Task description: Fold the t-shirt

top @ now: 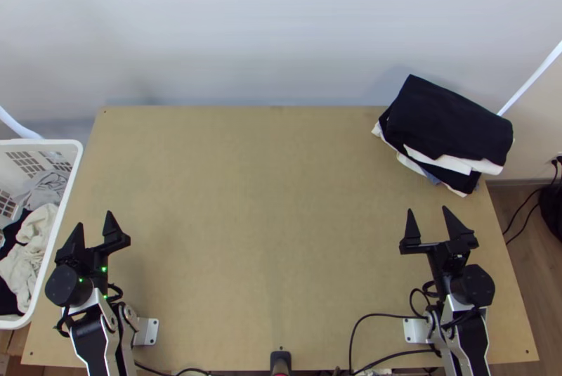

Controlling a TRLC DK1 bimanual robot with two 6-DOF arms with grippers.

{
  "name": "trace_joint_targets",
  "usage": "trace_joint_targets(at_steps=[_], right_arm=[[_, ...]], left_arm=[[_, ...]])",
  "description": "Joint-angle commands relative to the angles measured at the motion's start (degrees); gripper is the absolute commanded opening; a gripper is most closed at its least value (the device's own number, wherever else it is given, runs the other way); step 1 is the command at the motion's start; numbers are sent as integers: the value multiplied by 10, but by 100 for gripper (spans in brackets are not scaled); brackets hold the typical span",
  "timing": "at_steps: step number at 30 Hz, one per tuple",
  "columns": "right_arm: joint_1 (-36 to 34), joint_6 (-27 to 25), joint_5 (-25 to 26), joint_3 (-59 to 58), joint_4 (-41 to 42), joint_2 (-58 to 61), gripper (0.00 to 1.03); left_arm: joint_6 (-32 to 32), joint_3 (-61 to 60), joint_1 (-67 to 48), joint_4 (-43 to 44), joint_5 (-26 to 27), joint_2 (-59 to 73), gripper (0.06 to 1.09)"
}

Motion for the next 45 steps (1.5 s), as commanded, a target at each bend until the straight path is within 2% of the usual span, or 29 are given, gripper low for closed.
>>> trace_joint_targets(at_steps=[1,36,42,45], right_arm=[[-2,-6,7,-3,-11,-1,99],[-2,-6,7,-3,-11,-1,99],[-2,-6,7,-3,-11,-1,99],[-2,-6,6,-3,-11,-1,99]], left_arm=[[10,-22,3,-12,-1,-3,105],[13,-22,-6,-13,-4,-3,105],[110,-22,59,-9,-30,-4,105],[128,-6,121,6,-34,-4,105]])
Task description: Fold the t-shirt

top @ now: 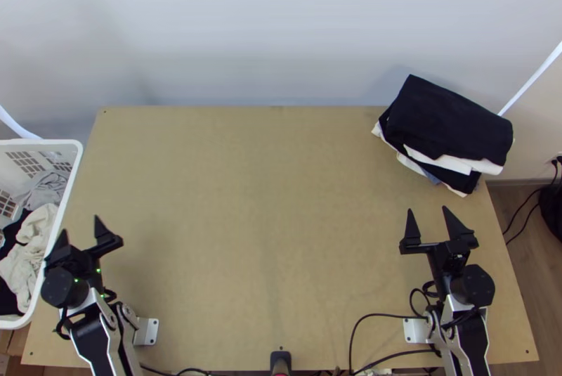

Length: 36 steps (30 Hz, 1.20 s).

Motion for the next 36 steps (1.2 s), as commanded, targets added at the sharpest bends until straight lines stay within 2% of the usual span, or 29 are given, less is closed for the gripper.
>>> trace_joint_targets(at_steps=[1,6,12,16,19,27,36], right_arm=[[-2,-6,7,-3,-11,-1,99],[-2,-6,6,-3,-11,-1,99],[-2,-6,7,-3,-10,-1,99],[-3,-6,7,-3,-11,-1,99],[-2,-6,6,-3,-11,-1,99],[-2,-6,7,-3,-11,-1,99],[-2,-6,6,-3,-11,-1,99]], left_arm=[[36,6,62,-3,-5,-3,105],[51,127,91,-53,-6,66,103],[-15,361,95,-187,-6,311,104],[-20,499,128,-273,1,459,104],[-8,562,175,-315,34,551,104],[47,646,284,-328,96,767,104],[99,750,348,-336,98,1012,104]])
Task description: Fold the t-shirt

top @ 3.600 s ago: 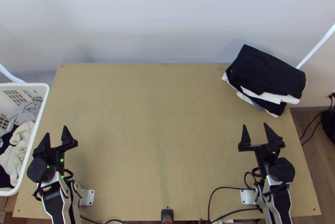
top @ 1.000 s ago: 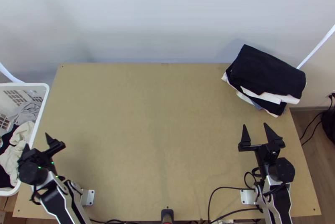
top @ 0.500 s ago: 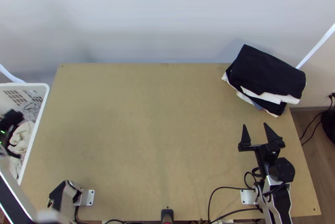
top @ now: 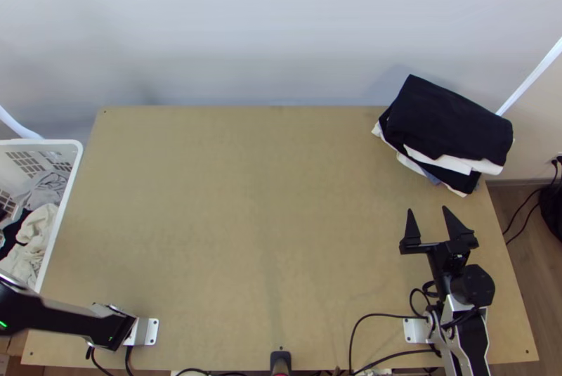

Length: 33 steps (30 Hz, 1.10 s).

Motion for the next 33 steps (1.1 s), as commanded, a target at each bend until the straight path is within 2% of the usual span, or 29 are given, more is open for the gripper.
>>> trace_joint_targets(at_steps=[1,5,13,27,28,30,33], right_arm=[[-2,-6,6,-3,-11,-1,99],[-2,-6,6,-3,-11,-1,99],[-2,-6,6,-3,-11,-1,99],[-2,-6,7,-3,-11,-1,99],[-2,-6,7,-3,-11,-1,99],[-2,-6,6,-3,-11,-1,99],[-2,-6,6,-3,-11,-1,99]], left_arm=[[32,38,17,-8,7,74,104],[67,65,20,-7,8,162,104],[94,73,20,83,7,299,103],[108,77,13,192,10,407,103],[111,77,13,196,10,410,101],[107,74,14,218,12,411,80],[110,70,14,243,23,408,35]])
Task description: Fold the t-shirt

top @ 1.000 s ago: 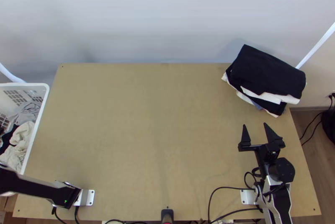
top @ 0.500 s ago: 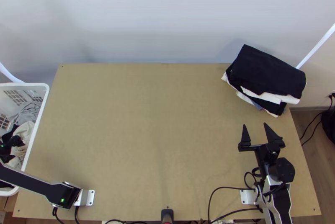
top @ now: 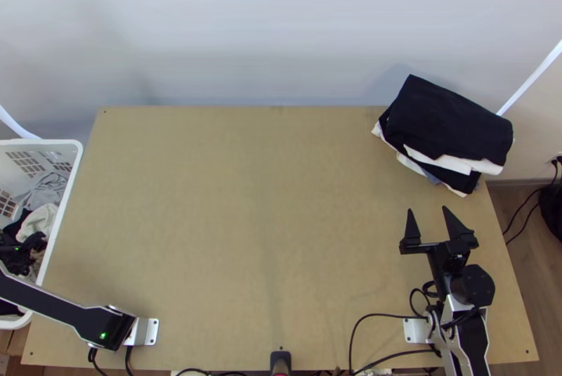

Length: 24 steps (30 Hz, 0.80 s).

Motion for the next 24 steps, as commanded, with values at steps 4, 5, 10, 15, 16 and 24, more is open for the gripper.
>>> trace_joint_targets(at_steps=[4,5,10,15,16,24], right_arm=[[-2,-6,7,-3,-11,-1,99],[-2,-6,6,-3,-11,-1,99],[-2,-6,6,-3,-11,-1,99],[-2,-6,6,-3,-11,-1,99],[-2,-6,6,-3,-11,-1,99],[-2,-6,6,-3,-11,-1,99]], left_arm=[[34,0,2,33,46,1,10],[36,0,2,38,46,-3,10],[21,-1,4,28,48,-56,10],[-23,0,3,9,58,-157,10],[-32,1,3,7,59,-181,10],[-96,9,-2,-5,76,-378,10]])
